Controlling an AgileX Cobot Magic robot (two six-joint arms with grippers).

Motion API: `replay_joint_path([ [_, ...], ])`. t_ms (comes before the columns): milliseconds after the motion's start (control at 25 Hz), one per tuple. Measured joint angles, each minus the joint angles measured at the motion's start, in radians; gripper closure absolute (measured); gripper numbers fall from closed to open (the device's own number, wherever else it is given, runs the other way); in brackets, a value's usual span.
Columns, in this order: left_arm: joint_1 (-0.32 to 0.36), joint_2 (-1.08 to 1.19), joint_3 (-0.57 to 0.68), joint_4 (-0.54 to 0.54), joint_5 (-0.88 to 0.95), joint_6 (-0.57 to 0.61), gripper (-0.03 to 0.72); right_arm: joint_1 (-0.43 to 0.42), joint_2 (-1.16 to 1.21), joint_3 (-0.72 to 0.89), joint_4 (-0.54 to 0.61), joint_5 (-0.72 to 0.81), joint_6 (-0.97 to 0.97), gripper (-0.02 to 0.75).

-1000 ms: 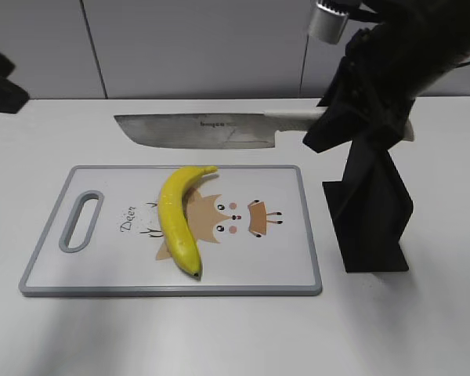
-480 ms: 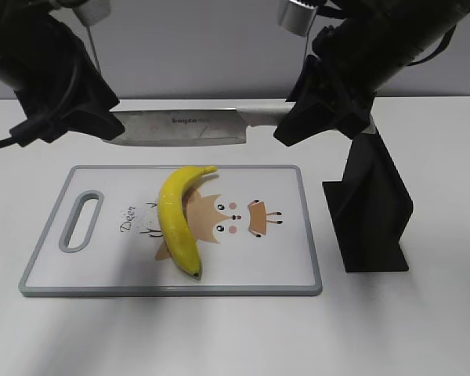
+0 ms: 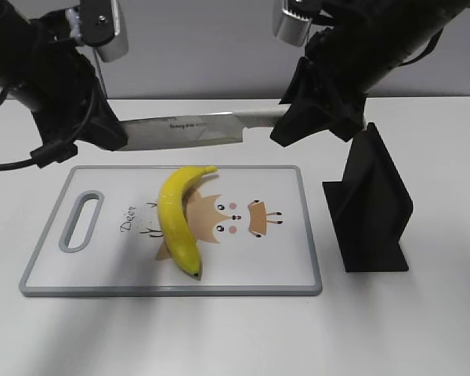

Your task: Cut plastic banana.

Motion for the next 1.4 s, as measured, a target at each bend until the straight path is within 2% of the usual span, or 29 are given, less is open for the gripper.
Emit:
replay_joint_path([
  [80, 0.000, 0.003, 0.000, 0.013, 0.010, 0.019, 0.646, 0.000, 0.020, -0.004, 0.000, -0.002, -0.011, 0.559],
  [240, 0.000, 0.011, 0.000, 0.037, 0.010, 0.026, 0.666, 0.000, 0.056, -0.016, 0.008, -0.010, -0.020, 0.558],
  [920, 0.001, 0.172, 0.000, 0.062, -0.006, 0.026, 0.671, 0.001, 0.234, -0.021, 0.015, -0.044, -0.027, 0.552],
  [1160, 0.003, 0.308, -0.008, 0.034, -0.035, 0.027, 0.671, 0.001, 0.345, -0.023, -0.011, -0.088, -0.033, 0.549],
  [1400, 0.007, 0.334, -0.029, 0.017, -0.014, 0.029, 0.671, 0.000, 0.365, -0.032, -0.030, -0.099, -0.033, 0.542],
])
